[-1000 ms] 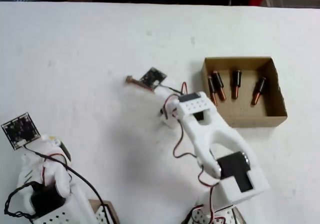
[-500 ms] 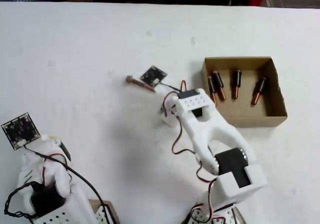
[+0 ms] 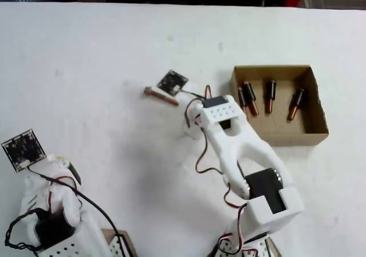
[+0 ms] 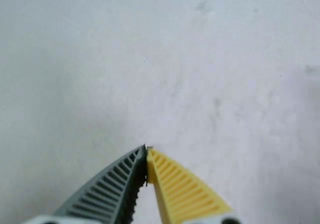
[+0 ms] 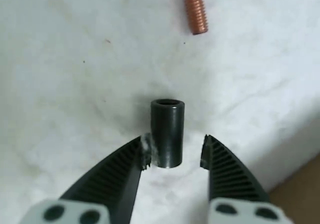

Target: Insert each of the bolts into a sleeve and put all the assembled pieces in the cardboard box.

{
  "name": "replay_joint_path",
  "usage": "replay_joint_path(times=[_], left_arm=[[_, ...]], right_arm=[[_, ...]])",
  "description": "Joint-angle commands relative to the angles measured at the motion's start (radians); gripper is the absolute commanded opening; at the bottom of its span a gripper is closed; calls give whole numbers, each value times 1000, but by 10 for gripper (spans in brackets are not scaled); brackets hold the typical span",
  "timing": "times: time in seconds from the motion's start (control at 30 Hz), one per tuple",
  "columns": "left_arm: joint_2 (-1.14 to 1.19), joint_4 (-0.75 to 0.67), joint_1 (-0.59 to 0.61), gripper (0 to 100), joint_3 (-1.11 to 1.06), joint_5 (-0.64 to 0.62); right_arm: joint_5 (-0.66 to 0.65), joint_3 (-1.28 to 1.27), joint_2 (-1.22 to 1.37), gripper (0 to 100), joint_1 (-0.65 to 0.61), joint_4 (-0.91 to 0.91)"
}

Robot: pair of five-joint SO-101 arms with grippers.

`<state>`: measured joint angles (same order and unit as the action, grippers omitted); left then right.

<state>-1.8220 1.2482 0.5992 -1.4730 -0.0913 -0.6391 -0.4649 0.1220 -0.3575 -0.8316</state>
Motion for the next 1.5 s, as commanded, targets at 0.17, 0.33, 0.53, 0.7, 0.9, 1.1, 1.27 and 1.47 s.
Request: replay_joint_path(times=[0.17, 0.33, 0.53, 0.7, 0.9, 1.1, 1.27, 1.47], left_arm=[[-8, -9, 4, 23, 25, 8], [-8, -9, 4, 23, 25, 8], [-8, -9, 4, 23, 25, 8], [-8, -9, 4, 23, 25, 6], [-8, -15, 4, 23, 26, 6], [-8, -14, 4, 23, 25, 8], [-8, -28, 4, 23, 6, 5], [-8, -121, 1, 23, -60, 3]], right_arm=[[-32, 123, 96, 99, 4, -13], [-34, 163, 145, 98, 4, -13], [-100, 169, 166, 94, 4, -39], [-112, 172, 173, 17, 4, -105], [-112, 186, 162, 17, 16, -110], [-110, 180, 73, 16, 19, -114], [-109, 181, -50, 16, 15, -229], [-109, 181, -225, 16, 15, -400]])
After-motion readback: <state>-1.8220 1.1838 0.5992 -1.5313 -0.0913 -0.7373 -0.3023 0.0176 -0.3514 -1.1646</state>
